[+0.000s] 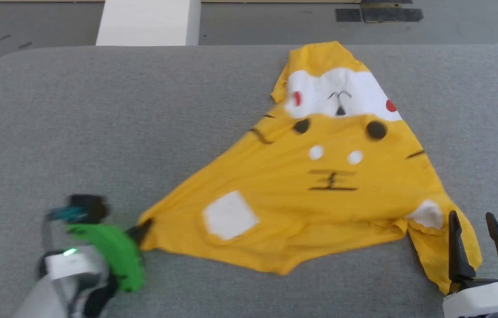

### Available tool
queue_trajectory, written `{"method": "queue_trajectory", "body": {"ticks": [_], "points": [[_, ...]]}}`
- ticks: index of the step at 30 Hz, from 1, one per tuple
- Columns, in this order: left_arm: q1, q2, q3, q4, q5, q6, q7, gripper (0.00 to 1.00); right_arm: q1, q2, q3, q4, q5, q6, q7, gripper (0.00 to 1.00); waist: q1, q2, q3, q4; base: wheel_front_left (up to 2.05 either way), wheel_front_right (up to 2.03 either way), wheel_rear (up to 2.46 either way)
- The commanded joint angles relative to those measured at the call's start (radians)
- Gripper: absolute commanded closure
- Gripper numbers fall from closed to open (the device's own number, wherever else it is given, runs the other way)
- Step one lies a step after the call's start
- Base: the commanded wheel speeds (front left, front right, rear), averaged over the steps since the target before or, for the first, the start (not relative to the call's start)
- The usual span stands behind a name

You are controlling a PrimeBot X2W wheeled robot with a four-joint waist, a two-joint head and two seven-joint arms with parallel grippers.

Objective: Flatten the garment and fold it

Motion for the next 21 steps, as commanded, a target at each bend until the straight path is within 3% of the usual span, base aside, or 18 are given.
{"method": "queue_trajectory", "body": {"ticks": [1,6,9,10,11,12,21], "points": [[0.056,0.041,0.041,-0.017,-0.027,0.025,-0.007,1.00,-0.012,0.000,-0.003,-0.008,-0.009,-0.002,0.003,0.00,0.0000,0.0000,-0.004,0.028,0.00,0.00,0.00],[0.195,0.112,0.171,-0.078,-0.096,0.085,-0.033,1.00,-0.013,0.000,-0.009,-0.019,-0.019,-0.002,0.020,0.00,0.0000,0.0000,-0.001,0.064,0.00,0.00,0.00],[0.236,0.112,0.202,-0.079,-0.109,0.093,-0.069,1.00,-0.018,0.000,-0.007,-0.026,-0.026,-0.002,0.031,0.00,0.0000,0.0000,0.002,0.083,0.00,0.00,0.00],[0.238,0.101,0.203,-0.080,-0.114,0.090,-0.081,0.67,-0.019,0.000,-0.007,-0.028,-0.028,-0.002,0.035,0.00,0.0000,0.0000,0.003,0.088,0.00,0.00,0.00],[0.237,0.084,0.200,-0.084,-0.124,0.081,-0.091,0.10,-0.021,0.000,-0.006,-0.029,-0.030,-0.002,0.039,0.00,0.0000,0.0000,0.003,0.093,0.00,0.00,0.00],[0.235,0.071,0.196,-0.090,-0.131,0.073,-0.098,0.00,-0.022,0.000,-0.005,-0.030,-0.032,-0.002,0.042,0.00,0.0000,0.0000,0.002,0.096,0.00,0.00,0.00],[0.198,-0.012,0.207,-0.221,-0.081,0.027,-0.314,0.00,-0.022,0.000,0.016,-0.041,-0.047,-0.002,0.072,0.00,0.0000,0.0000,-0.020,0.101,0.00,0.00,0.00]]}}
